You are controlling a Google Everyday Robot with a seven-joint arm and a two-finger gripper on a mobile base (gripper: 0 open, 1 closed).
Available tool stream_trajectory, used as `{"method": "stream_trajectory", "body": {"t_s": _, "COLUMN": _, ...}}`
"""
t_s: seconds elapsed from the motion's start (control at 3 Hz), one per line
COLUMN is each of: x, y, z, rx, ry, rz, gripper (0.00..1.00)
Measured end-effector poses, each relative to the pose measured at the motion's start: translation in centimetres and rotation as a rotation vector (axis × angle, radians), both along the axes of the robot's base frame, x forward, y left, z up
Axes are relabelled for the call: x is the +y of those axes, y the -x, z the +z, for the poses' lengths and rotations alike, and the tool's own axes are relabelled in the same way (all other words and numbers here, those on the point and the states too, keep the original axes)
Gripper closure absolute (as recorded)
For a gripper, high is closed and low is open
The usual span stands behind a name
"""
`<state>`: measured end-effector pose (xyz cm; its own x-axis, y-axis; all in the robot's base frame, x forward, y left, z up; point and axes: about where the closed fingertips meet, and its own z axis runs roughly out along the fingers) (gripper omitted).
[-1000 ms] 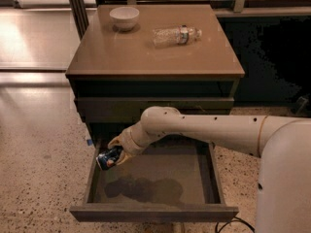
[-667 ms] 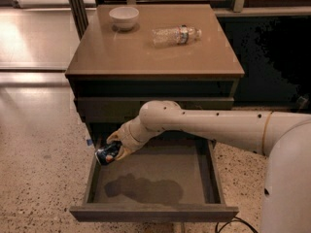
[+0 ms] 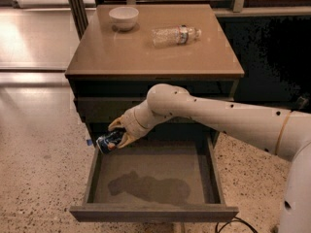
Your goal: Pick pepsi can from middle drawer and place on counter
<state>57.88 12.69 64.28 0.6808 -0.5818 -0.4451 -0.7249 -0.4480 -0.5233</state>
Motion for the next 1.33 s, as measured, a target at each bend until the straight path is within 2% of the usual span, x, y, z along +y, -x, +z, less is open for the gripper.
{"method": "stream_trajectory", "body": {"t_s": 0.33, "x": -2.0, "y": -2.5, "z": 8.2, "rx": -0.078, "ry": -0.056, "rz": 0.038, "gripper": 1.0}}
{"method": "stream_trajectory", "body": {"t_s": 0.67, "x": -3.2, "y": -4.4, "z": 12.8, "rx": -0.117, "ry": -0.089, "rz": 0.055, "gripper": 1.0}}
{"method": "stream_trajectory", "body": {"t_s": 1.0, "x": -6.6, "y": -7.2, "z": 16.2, "rx": -0.135, "ry": -0.103, "rz": 0.013, "gripper": 1.0}}
{"method": "stream_trajectory", "body": {"t_s": 1.33, "x": -6.2, "y": -6.9, "z": 16.4, "rx": -0.142, "ry": -0.092, "rz": 0.023, "gripper": 1.0}}
